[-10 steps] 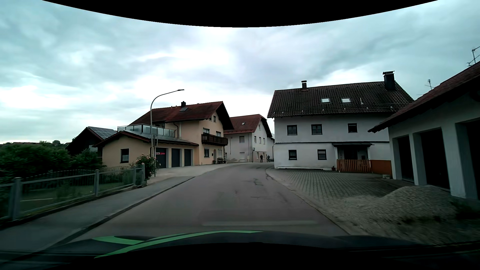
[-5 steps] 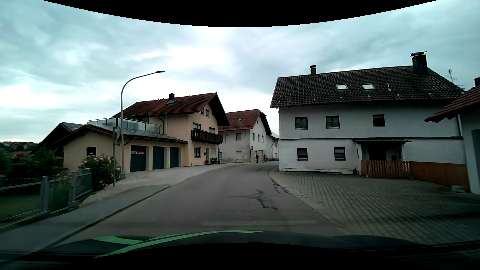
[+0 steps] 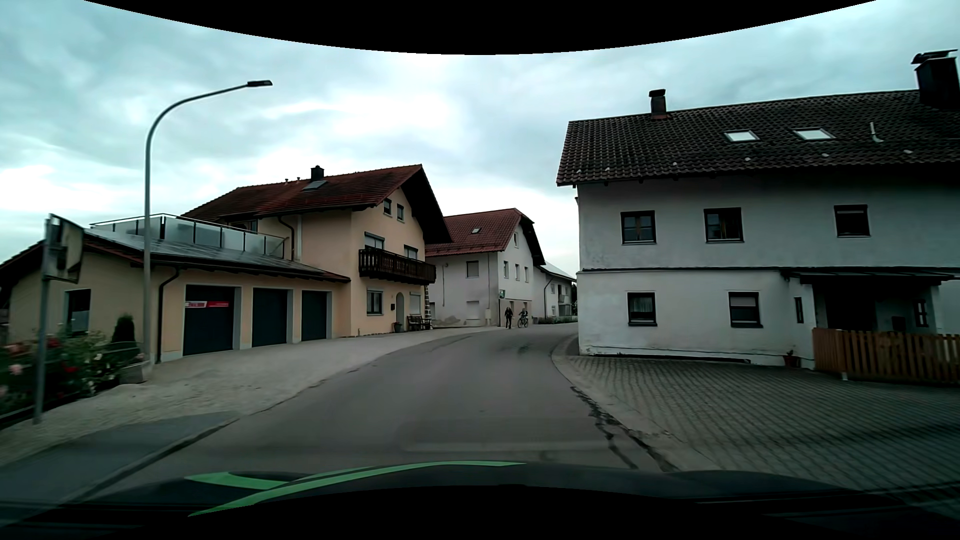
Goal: Follow the waypoints while adhering to traffic rules and regulations
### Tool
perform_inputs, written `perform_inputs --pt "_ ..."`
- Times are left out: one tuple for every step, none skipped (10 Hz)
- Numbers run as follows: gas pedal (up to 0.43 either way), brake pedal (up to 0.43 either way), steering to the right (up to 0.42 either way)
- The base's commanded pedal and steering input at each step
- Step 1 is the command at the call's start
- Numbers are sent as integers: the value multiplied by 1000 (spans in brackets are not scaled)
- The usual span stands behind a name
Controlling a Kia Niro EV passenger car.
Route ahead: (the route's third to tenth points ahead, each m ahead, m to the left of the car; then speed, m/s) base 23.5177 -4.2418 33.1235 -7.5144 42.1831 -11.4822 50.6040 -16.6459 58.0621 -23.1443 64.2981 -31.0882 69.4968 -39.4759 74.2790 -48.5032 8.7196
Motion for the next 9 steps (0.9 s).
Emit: perform_inputs --pt "20 0 8" --pt "20 0 8" --pt "20 0 9" --pt "20 0 12" --pt "20 0 18" --pt "28 0 22" --pt "39 0 25" --pt "39 0 35" --pt "47 0 45"
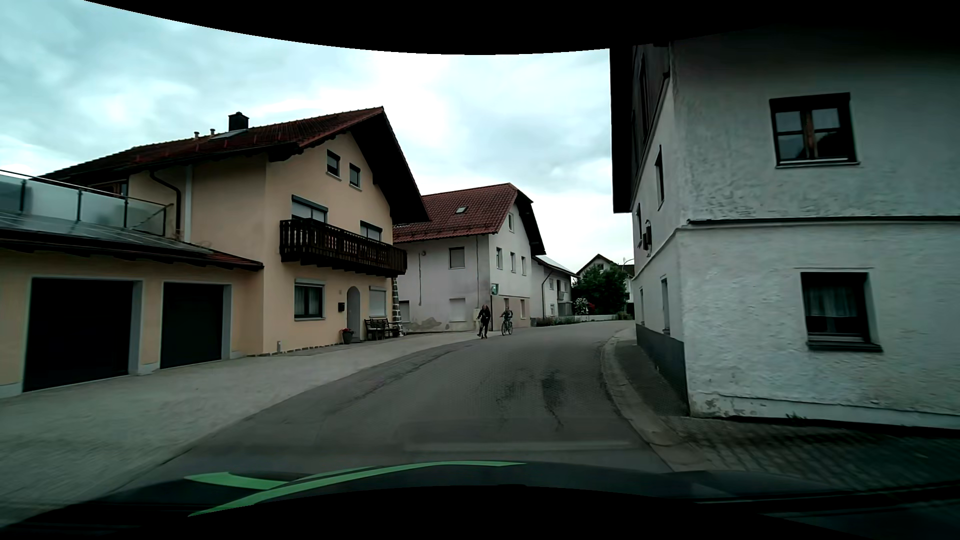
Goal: Follow the waypoints while adhering to traffic rules and regulations
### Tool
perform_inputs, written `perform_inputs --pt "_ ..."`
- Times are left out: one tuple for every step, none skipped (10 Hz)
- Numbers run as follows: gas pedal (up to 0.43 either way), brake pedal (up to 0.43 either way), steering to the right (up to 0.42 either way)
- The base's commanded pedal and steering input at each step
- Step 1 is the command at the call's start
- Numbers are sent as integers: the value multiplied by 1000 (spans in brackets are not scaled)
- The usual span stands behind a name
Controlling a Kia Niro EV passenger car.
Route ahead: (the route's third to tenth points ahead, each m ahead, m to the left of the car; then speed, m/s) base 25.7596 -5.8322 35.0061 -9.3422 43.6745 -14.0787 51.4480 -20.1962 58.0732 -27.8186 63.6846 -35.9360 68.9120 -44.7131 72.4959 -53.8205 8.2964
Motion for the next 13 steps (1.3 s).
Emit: perform_inputs --pt "59 0 55" --pt "67 0 62" --pt "67 0 67" --pt "79 0 74" --pt "79 0 79" --pt "79 0 79" --pt "79 0 80" --pt "87 0 80" --pt "87 0 80" --pt "87 0 80" --pt "87 0 80" --pt "98 0 80" --pt "98 0 79"
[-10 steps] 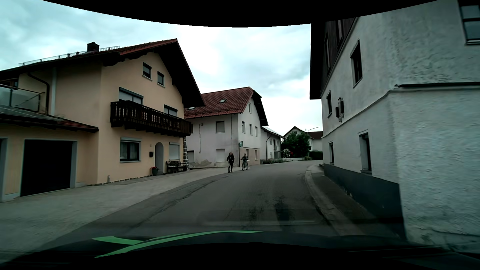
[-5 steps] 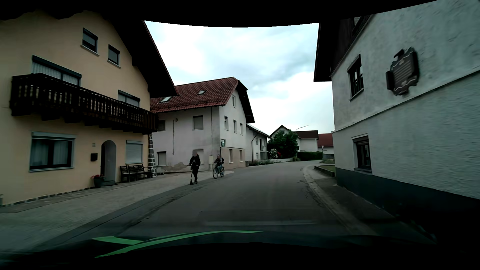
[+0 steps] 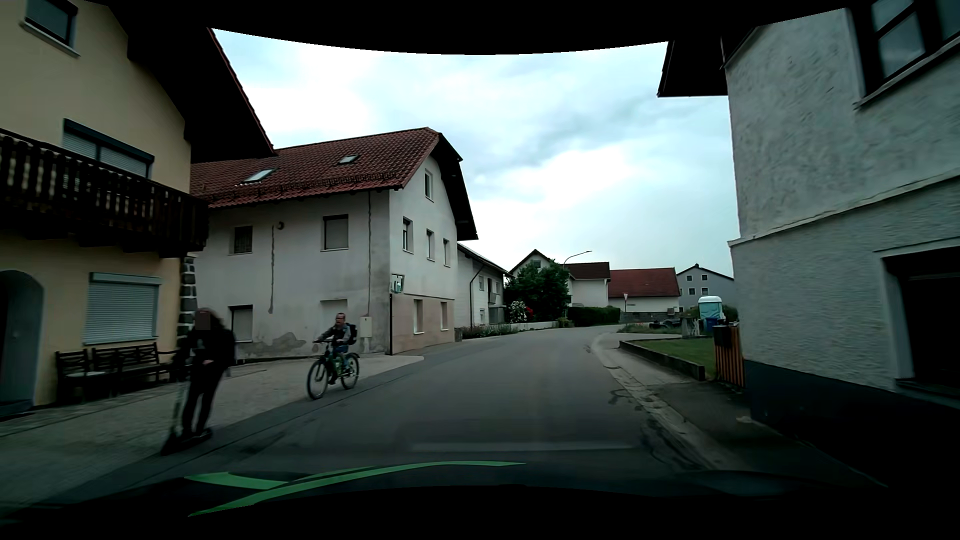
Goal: Follow the waypoints while adhering to traffic rules and regulations
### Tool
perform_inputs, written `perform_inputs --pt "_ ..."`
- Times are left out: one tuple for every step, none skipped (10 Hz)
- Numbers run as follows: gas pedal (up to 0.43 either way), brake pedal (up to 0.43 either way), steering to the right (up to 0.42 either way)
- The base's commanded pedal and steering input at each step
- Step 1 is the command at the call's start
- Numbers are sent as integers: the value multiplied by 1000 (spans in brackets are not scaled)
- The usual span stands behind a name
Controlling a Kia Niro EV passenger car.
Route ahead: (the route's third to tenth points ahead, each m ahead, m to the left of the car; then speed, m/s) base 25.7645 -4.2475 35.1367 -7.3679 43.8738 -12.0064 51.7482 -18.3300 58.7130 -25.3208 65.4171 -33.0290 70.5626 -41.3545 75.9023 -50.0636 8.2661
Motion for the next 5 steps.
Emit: perform_inputs --pt "98 0 79" --pt "98 0 78" --pt "98 0 74" --pt "98 0 68" --pt "110 0 61"
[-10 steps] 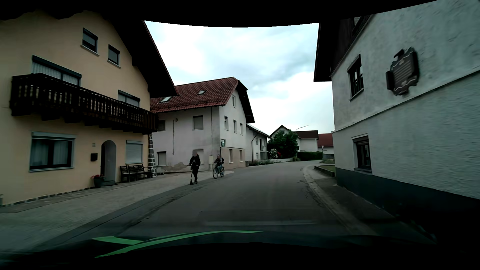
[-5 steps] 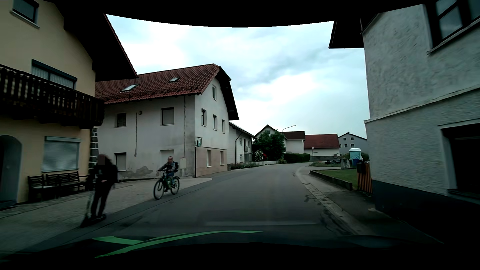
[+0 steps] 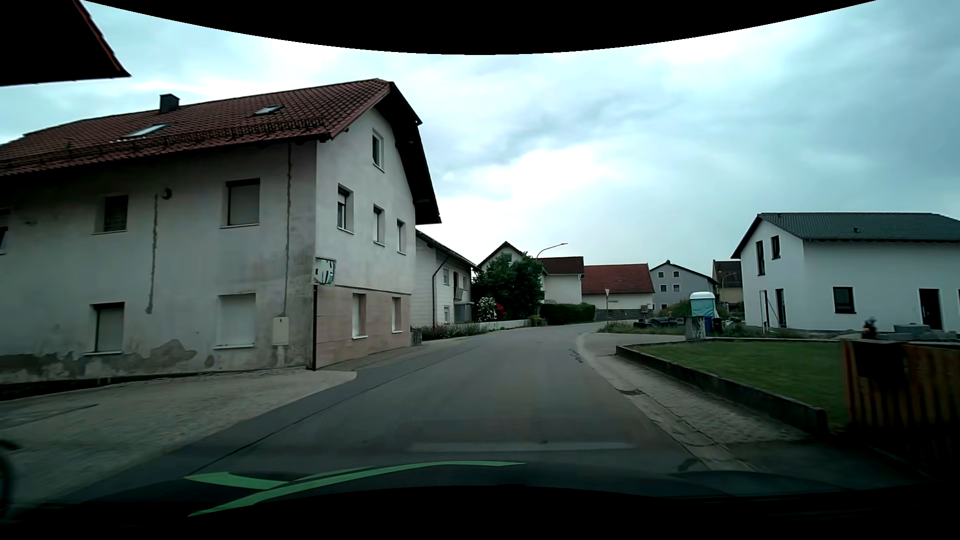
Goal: Follow the waypoints while adhering to traffic rules and regulations
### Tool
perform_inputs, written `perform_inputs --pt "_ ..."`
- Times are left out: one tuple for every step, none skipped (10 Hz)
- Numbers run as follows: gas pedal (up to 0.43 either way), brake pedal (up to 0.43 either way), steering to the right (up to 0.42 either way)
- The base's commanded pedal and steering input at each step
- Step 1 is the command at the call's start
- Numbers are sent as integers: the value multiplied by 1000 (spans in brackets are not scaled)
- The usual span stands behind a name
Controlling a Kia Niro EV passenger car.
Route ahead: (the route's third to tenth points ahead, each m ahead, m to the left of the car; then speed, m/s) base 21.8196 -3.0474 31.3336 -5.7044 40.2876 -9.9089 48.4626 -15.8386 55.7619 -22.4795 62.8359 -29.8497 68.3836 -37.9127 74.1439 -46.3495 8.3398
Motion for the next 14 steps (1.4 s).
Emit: perform_inputs --pt "110 0 56" --pt "110 0 52" --pt "110 0 49" --pt "110 0 46" --pt "110 0 46" --pt "110 0 44" --pt "110 0 41" --pt "110 0 40" --pt "110 0 40" --pt "118 0 40" --pt "118 0 40" --pt "118 0 40" --pt "118 0 40" --pt "118 0 40"
